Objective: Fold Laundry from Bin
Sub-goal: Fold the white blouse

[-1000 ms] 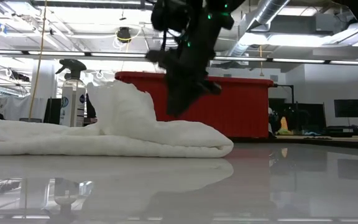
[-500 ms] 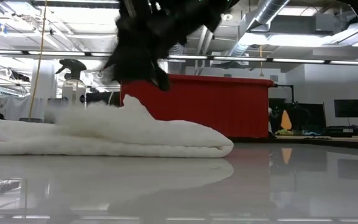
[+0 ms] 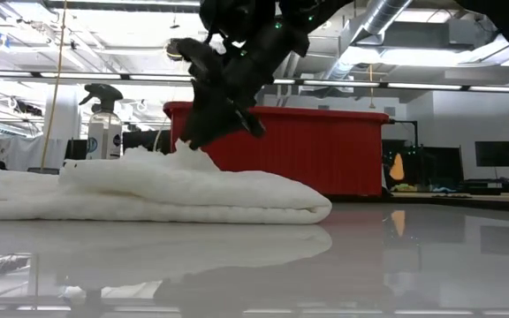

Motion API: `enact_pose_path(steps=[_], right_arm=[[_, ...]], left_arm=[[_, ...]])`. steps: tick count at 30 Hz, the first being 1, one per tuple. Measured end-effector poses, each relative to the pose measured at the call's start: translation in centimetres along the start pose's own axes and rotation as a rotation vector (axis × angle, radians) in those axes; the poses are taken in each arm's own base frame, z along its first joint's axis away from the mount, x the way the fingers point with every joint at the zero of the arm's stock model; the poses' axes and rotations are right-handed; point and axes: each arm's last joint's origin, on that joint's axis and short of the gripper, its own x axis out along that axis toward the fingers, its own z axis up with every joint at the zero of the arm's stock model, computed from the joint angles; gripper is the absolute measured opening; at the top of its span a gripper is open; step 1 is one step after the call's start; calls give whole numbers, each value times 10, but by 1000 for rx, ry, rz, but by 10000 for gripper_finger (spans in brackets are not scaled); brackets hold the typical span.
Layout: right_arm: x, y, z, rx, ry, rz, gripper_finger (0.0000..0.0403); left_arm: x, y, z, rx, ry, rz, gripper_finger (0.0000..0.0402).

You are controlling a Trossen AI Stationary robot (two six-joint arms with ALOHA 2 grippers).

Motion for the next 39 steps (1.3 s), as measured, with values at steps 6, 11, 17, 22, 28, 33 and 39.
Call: enact_pose_path(steps=[6, 11, 17, 22, 28, 33, 39], right_arm=[[-5, 6, -20, -69, 193, 2, 118], [-3, 4, -28, -133, 224, -118, 118], [-4, -15, -14, -125, 142, -195, 118], [-6, -32, -1, -126, 76, -201, 118], [-7, -45, 13, -123, -34, -186, 118], [-11, -46, 23, -121, -111, -185, 118], [-27, -47, 20, -117, -1, -250, 118]], left_arm=[[0, 0, 0, 2, 4, 4, 43], [0, 1, 0, 18, -3, 11, 43], [0, 3, 0, 31, -30, 64, 43], [0, 4, -1, 34, -35, 82, 43], [0, 5, 0, 35, -44, 93, 43], [0, 5, 0, 33, -50, 98, 43], [0, 5, 0, 33, -45, 96, 43]])
